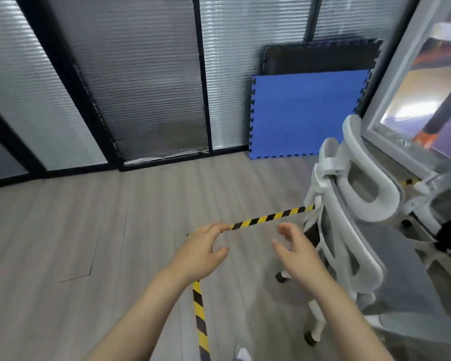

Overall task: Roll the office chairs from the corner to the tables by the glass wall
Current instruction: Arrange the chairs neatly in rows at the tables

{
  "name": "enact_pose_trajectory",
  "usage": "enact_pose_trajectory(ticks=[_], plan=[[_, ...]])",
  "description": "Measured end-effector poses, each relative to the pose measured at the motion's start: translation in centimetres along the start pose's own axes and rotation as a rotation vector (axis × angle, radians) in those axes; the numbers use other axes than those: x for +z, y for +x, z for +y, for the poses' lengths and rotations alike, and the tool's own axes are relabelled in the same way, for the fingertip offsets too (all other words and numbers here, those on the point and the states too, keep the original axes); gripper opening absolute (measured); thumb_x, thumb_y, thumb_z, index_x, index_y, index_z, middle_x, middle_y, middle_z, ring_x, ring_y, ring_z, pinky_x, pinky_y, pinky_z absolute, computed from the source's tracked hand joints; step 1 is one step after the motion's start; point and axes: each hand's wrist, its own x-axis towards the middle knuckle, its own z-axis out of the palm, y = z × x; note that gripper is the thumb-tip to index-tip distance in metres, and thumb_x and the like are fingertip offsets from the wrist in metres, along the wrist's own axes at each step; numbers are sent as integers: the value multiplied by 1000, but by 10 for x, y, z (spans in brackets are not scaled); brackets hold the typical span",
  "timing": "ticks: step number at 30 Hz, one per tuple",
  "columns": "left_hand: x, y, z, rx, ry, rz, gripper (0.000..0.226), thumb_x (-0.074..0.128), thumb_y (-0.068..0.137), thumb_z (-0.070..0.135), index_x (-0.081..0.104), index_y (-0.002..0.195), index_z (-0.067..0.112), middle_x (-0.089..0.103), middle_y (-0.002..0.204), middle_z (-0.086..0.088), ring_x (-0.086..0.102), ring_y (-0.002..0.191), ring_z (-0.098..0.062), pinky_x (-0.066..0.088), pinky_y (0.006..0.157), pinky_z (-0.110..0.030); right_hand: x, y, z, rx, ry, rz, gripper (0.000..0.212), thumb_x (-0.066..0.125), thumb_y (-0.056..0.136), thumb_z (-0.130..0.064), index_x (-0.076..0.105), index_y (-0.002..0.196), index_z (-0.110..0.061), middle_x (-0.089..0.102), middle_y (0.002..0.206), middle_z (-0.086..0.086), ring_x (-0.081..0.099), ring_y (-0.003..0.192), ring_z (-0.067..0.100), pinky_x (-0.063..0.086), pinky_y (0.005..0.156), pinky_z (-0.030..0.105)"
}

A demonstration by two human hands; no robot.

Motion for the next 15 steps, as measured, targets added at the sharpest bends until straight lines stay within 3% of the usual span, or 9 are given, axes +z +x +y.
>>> enact_pose_trajectory(ticks=[6,11,15], plan=[[-34,121,-17,-58,-30,43,44,50,96,36,43,140,33,40,146,17,32,138,-6,29,115,-35,-7,143,-30,-29,-6,-110,33,58,94,-26,46,125,-29,50,125,-14,44,119,4,33,95,22],[-53,221,-48,-69,-44,47,45,50,97,35,41,141,32,38,147,17,30,139,-5,25,112,-23,-2,249,-41,-36,-16,-105,32,57,95,-22,45,125,-29,49,128,-14,44,125,6,35,97,23],[-64,318,-72,-36,-48,23,46,51,96,34,41,141,32,40,147,15,32,138,-7,25,108,-21,-4,338,-43,-23,-61,-87,38,56,96,-27,43,131,-27,47,130,-15,41,122,2,35,99,24]])
